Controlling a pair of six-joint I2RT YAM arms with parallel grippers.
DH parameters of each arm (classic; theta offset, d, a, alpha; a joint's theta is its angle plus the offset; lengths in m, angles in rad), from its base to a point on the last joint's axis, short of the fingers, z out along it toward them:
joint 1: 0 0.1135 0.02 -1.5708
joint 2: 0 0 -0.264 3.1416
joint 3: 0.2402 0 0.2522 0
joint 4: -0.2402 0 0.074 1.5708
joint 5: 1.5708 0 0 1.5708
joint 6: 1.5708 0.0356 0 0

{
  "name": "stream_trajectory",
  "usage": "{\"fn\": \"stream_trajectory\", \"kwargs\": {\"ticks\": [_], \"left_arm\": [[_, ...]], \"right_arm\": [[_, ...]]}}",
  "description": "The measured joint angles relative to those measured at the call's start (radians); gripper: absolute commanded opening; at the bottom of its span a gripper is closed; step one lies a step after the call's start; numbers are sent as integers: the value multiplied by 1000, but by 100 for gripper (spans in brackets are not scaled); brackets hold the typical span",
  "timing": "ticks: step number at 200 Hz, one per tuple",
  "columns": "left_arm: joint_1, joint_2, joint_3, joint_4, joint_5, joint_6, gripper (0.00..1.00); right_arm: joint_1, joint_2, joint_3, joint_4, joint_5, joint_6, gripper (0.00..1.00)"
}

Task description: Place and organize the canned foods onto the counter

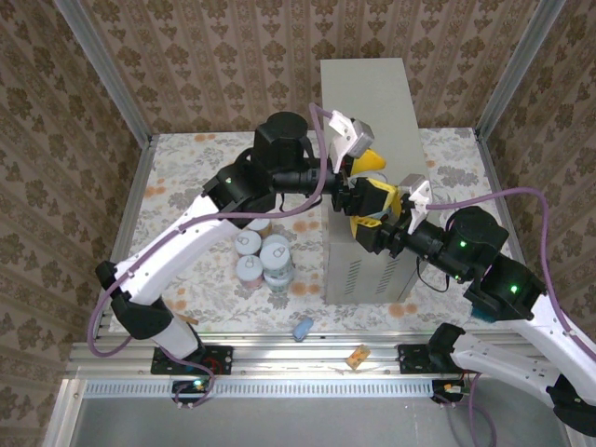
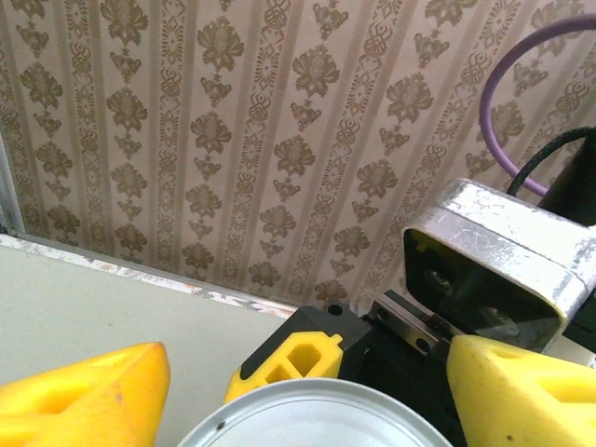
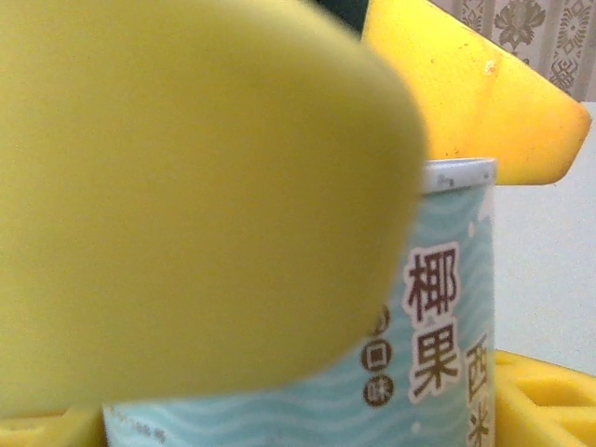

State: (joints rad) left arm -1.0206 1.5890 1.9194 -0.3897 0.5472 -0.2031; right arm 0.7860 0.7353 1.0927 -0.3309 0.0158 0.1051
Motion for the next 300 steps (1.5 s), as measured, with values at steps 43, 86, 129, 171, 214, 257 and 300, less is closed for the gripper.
{"fn": "stream_trajectory", "kwargs": {"ticks": [43,86,129,171,214,257,300], "left_arm": [[-13,9,10,-26,-24,20,68],[-19,11,10,-41,-50,41,66],[-18,58,20,-81,-104,71,66],[-22,77,71,-140,-162,113,71],[-64,127,134,-161,-212,158,85],[-91,133,156,-164,-234,180,99],[-91,117,177,-177,-246,186,100]], "right_arm": [[0,-13,-8,-19,6,3,74],[0,-18,-11,-11,17,10,90],[0,-69,-11,-47,68,8,100],[0,-154,23,-143,129,12,100],[0,-268,64,-250,181,23,100],[0,-281,67,-309,200,22,100],[0,-257,69,-321,198,14,100]]}}
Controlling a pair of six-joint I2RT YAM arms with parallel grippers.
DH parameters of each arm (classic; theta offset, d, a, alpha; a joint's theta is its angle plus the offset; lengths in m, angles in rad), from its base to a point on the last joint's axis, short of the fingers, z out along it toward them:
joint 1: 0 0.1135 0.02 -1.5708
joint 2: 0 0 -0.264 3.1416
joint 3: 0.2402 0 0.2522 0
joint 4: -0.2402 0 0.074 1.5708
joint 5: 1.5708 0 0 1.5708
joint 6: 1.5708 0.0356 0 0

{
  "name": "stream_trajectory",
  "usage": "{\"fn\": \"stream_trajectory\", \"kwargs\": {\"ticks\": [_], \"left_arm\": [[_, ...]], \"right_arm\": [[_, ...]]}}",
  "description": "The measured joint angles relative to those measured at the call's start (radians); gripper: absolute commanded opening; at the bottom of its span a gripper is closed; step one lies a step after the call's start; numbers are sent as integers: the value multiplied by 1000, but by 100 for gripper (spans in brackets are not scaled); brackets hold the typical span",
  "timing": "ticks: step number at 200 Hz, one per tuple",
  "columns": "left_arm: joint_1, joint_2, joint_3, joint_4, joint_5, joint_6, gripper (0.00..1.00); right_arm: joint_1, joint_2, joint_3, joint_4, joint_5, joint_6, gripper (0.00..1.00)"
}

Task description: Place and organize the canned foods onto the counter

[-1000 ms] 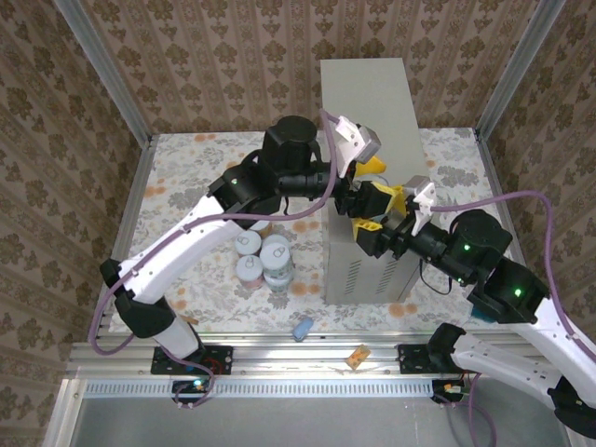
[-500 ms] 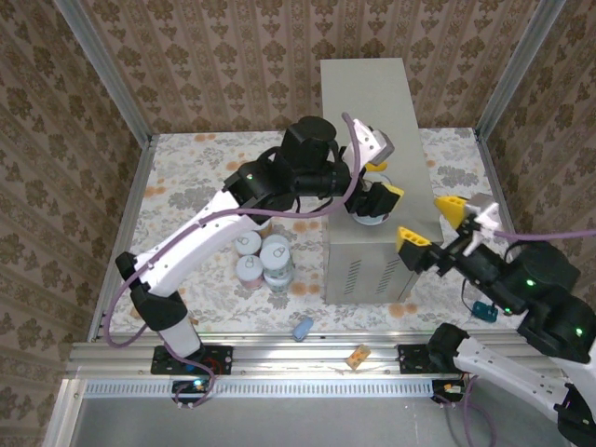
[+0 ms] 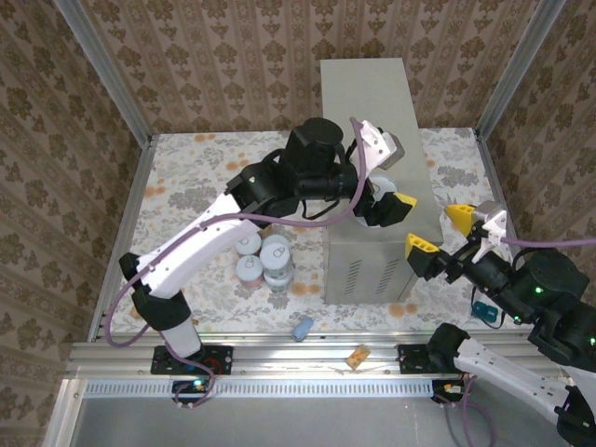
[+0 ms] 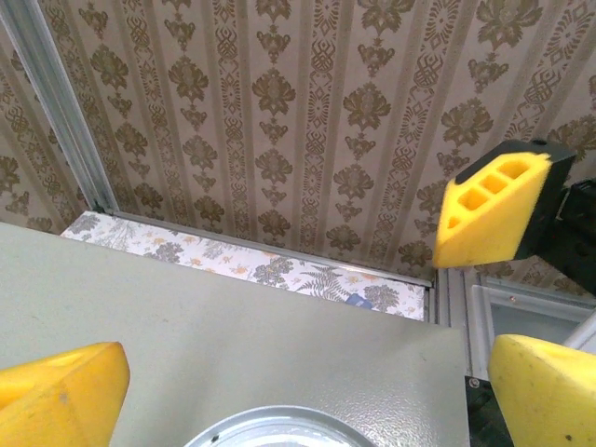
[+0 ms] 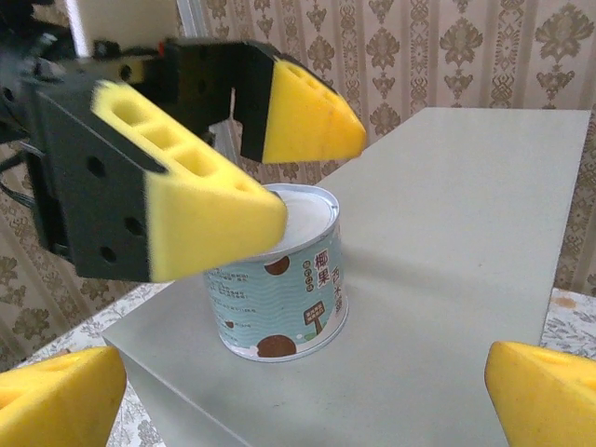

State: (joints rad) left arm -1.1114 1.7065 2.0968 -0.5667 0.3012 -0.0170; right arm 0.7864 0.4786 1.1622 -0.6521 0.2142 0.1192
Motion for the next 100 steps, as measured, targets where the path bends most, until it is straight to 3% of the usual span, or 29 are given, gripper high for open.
{"fn": "stream_trajectory", "kwargs": {"ticks": [44,100], "left_arm": [[16,-130,-25,-39,-27,11,100],[108,-450,-244,-43,-94,11,100]], "right_arm": [[0,101,37,-3,-15,-19,100],[0,249,104,30,-42,-41,100]]}}
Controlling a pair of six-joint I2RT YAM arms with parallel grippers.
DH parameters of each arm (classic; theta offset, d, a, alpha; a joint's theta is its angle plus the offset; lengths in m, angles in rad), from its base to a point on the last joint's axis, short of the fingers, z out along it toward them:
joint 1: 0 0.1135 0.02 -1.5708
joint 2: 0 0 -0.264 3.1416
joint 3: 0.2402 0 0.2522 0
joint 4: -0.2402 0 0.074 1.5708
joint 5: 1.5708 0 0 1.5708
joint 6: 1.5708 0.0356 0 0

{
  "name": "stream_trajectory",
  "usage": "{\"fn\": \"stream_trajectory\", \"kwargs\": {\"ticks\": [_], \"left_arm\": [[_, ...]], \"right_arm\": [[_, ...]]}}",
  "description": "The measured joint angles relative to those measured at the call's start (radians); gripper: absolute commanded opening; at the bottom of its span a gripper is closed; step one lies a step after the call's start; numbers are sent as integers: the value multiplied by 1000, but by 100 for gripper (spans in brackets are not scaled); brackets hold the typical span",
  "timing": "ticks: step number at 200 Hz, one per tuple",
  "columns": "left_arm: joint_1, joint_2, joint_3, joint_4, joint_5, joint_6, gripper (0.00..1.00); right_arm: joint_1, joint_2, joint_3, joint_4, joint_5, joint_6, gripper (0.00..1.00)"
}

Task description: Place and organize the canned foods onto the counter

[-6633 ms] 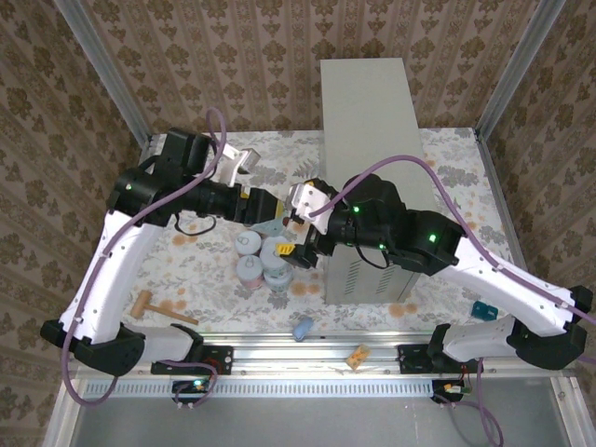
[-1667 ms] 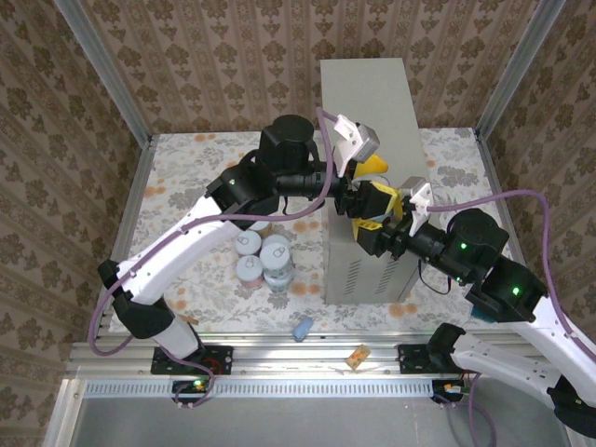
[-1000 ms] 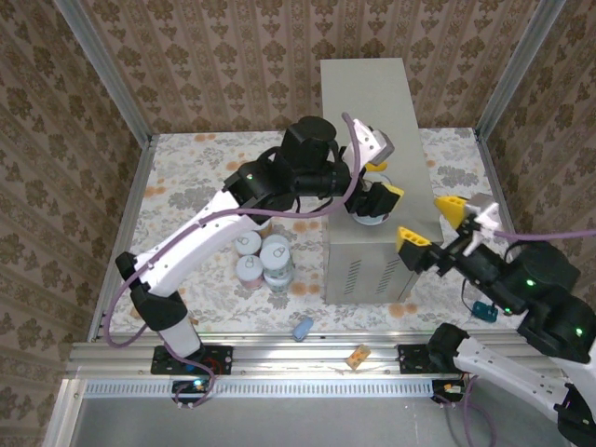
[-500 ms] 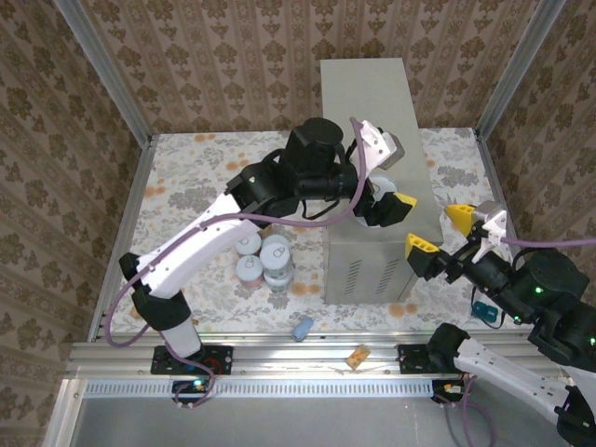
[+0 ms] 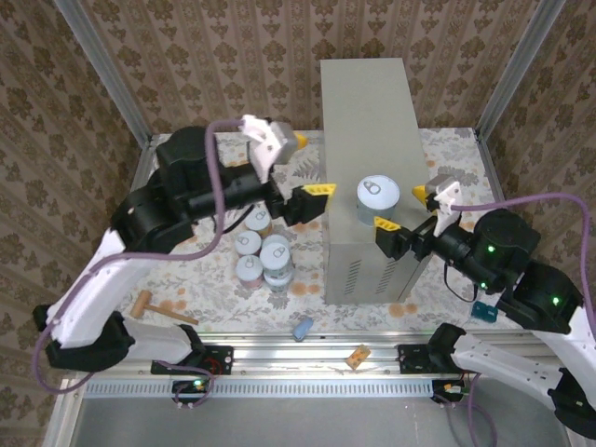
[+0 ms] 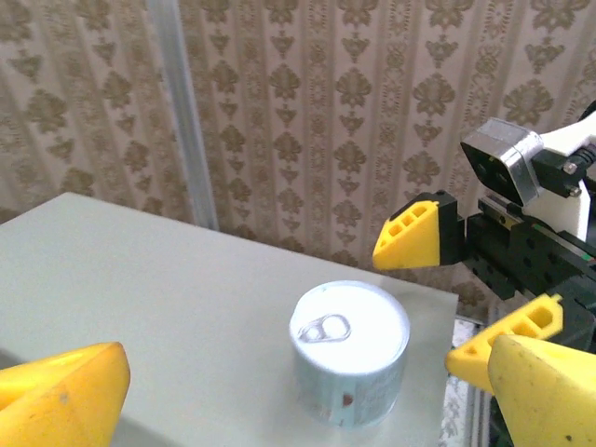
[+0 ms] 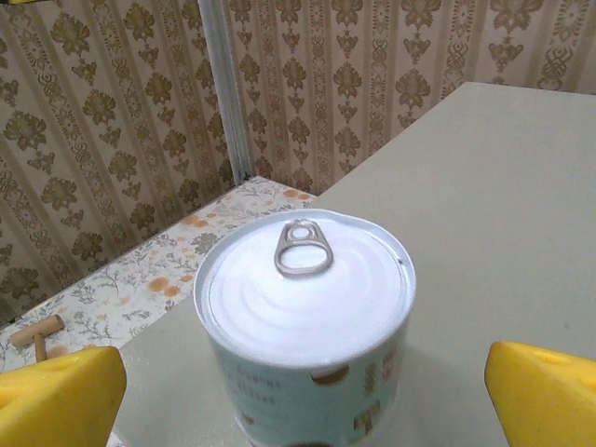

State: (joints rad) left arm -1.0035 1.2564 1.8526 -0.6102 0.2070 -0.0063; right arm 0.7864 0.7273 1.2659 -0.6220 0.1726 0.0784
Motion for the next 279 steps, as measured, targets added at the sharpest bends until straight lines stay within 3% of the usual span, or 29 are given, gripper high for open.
{"fn": "stream_trajectory", "kwargs": {"ticks": [67,108,141,188,279], "left_arm": [[73,-218,-245,-65,-71,-14,100],[96,-299,-308,-95,-92,-36,100],[110,-315,-322,-101,-99,-42,100],[133,-307,-335,-100,-96,-42,100],[188,-278,-355,-93,-46,-53,100]], "right_arm": [[0,150,44,79,9,-2,95],[0,237,78,103,39,-23,75],[-27,277,105,110,54,-27,66],[-174,388,212,95,17,-46,64],[-509,721,538,146,-205,-30,64]]}}
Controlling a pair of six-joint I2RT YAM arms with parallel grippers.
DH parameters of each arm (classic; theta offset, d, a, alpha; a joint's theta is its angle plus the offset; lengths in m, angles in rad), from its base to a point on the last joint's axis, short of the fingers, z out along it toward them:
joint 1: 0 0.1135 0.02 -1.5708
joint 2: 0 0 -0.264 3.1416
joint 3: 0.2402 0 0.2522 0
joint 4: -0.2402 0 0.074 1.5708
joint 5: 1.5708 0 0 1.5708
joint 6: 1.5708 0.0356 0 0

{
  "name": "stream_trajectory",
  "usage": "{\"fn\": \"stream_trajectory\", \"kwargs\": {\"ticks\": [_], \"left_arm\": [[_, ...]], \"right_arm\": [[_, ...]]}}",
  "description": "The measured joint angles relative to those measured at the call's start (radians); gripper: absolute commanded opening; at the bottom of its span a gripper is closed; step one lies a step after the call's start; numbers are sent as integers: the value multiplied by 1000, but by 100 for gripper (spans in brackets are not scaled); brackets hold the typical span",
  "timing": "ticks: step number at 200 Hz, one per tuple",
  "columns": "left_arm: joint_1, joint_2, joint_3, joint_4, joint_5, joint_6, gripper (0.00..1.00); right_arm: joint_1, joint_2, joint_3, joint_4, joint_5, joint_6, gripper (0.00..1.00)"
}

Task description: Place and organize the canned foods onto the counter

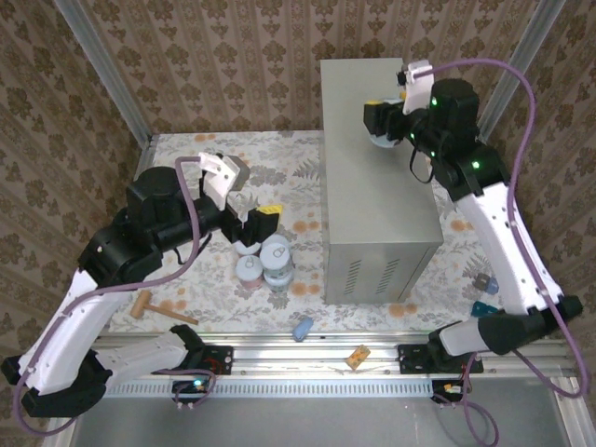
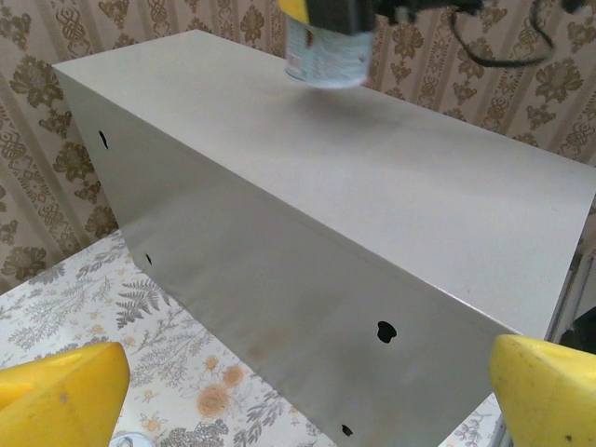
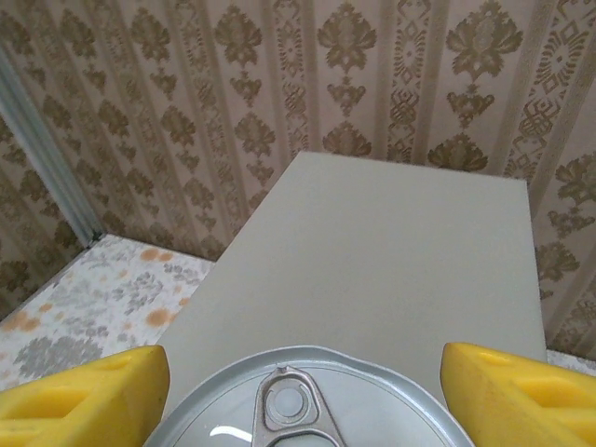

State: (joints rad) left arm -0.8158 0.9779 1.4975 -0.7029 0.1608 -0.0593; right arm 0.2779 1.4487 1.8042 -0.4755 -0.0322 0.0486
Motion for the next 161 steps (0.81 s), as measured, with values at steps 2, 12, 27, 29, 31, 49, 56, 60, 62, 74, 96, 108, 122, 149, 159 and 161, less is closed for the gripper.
{"fn": "stream_trajectory", "kwargs": {"ticks": [2,12,27,29,31,49,56,60,62,74,96,108,122,149,159,161], "left_arm": [[0,0,-1,0,1,0,100],[3,0,-5,3,4,0,100],[6,1,-12,9,11,0,100],[6,1,-12,9,11,0,100],[7,2,-13,9,12,0,100],[14,8,-16,18,21,0,100],[18,11,-18,20,24,0,100],[20,13,-18,22,26,0,100],[20,15,-18,22,27,0,100],[26,24,-18,24,31,0,100],[34,43,-18,29,41,0,100],[40,50,-18,30,46,0,100],[48,55,-18,31,53,0,100],[68,55,-19,42,71,0,100],[77,55,-19,47,79,0,100],[79,55,-19,48,80,0,100]], "right_arm": [[-5,13,9,5,-3,0,64],[-25,73,61,9,-14,6,64],[-46,158,127,24,-22,10,64],[-48,169,135,28,-22,11,64],[-50,182,144,28,-22,11,64],[-61,261,199,36,-14,11,64],[-62,290,218,41,-5,12,64],[-62,308,232,42,0,12,64],[-62,314,237,43,3,12,64],[-62,369,290,43,19,15,64],[-62,465,410,40,50,16,64],[-62,517,487,26,71,15,64],[-62,550,554,-4,95,15,65],[-64,601,653,-16,138,15,66],[-67,606,657,-23,146,15,66],[-68,607,657,-26,147,15,66]]}}
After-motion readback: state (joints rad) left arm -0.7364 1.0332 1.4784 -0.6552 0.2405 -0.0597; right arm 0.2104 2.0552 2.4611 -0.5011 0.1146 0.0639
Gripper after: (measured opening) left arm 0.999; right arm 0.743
